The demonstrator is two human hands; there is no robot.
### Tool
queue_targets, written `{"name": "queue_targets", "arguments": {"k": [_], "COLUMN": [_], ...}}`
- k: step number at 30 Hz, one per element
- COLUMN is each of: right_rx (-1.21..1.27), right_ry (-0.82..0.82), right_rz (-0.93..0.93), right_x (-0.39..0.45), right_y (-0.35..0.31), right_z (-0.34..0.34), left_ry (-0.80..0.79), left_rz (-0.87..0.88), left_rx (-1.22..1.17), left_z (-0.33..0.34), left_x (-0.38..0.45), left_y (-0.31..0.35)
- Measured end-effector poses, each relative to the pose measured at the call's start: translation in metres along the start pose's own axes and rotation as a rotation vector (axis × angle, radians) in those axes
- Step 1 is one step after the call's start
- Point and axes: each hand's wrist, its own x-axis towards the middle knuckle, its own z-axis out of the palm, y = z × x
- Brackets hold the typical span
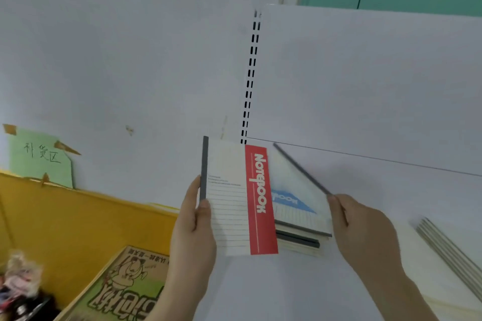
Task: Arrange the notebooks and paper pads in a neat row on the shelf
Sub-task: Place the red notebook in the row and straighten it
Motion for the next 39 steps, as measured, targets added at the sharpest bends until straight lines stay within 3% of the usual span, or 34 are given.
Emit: {"name": "queue_targets", "arguments": {"k": [4, 10, 15, 20, 25, 33, 39], "right_rx": [0.144, 0.265, 0.301, 0.262, 0.311, 0.184, 0.072], "right_ry": [0.217, 0.028, 0.101, 0.002, -0.117, -0.049, -0.17], "right_rz": [-0.021, -0.274, -0.308, 0.004, 0.057, 0.152, 0.229], "right_x": [-0.027, -0.077, -0.076, -0.066, -0.086, -0.112, -0.139], "right_y": [-0.045, -0.093, -0.071, -0.042, -0.038, 0.025, 0.087], "right_z": [-0.009, 0.039, 0.032, 0.011, -0.002, -0.066, -0.132], "left_ry": [-0.053, -0.167, -0.169, -0.181, -0.184, -0.465, -0.621], "left_rz": [-0.022, -0.047, -0.049, -0.008, 0.049, 0.127, 0.147], "left_rx": [-0.085, -0.165, -0.194, -0.255, -0.254, -0.134, 0.02], "left_z": [0.015, 0.044, 0.04, 0.044, 0.061, 0.123, 0.181], "left_x": [-0.007, -0.024, -0.019, -0.019, -0.027, -0.083, -0.134], "left_y": [0.001, -0.003, -0.006, -0.004, -0.009, -0.015, 0.0]}}
